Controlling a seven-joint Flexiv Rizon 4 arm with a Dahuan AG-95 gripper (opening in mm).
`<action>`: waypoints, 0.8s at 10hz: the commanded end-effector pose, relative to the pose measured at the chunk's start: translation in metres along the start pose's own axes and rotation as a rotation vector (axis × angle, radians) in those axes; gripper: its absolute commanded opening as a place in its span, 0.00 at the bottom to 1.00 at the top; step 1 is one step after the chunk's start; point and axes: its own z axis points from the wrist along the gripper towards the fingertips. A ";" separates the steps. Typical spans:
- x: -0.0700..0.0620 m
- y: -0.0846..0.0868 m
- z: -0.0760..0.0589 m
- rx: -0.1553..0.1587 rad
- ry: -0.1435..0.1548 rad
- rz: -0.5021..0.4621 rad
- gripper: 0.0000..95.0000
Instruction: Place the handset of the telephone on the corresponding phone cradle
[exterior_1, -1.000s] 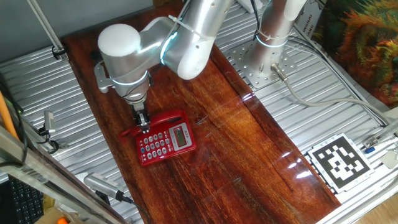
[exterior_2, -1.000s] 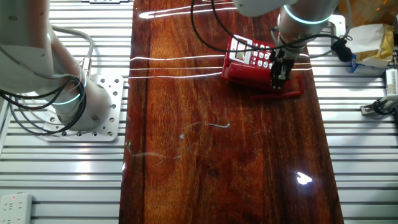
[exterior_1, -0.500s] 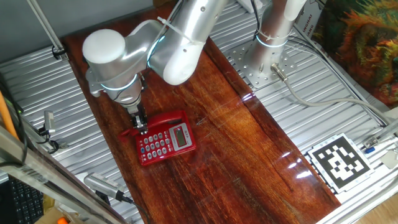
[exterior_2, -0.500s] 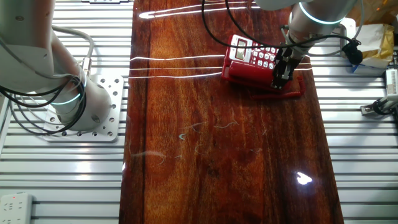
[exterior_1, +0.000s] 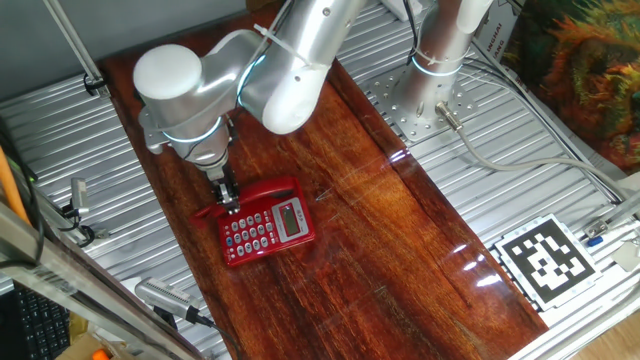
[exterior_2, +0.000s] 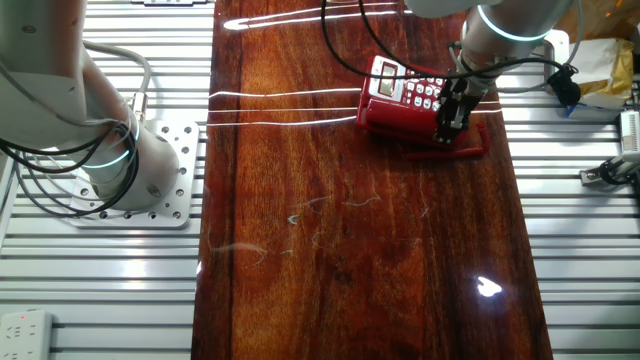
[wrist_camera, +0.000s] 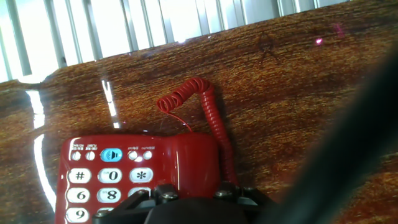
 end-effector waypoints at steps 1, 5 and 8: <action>-0.001 0.001 0.000 -0.024 0.014 0.005 0.20; -0.001 0.001 -0.002 -0.017 0.013 -0.012 0.60; -0.001 0.001 -0.002 -0.033 0.017 -0.010 0.80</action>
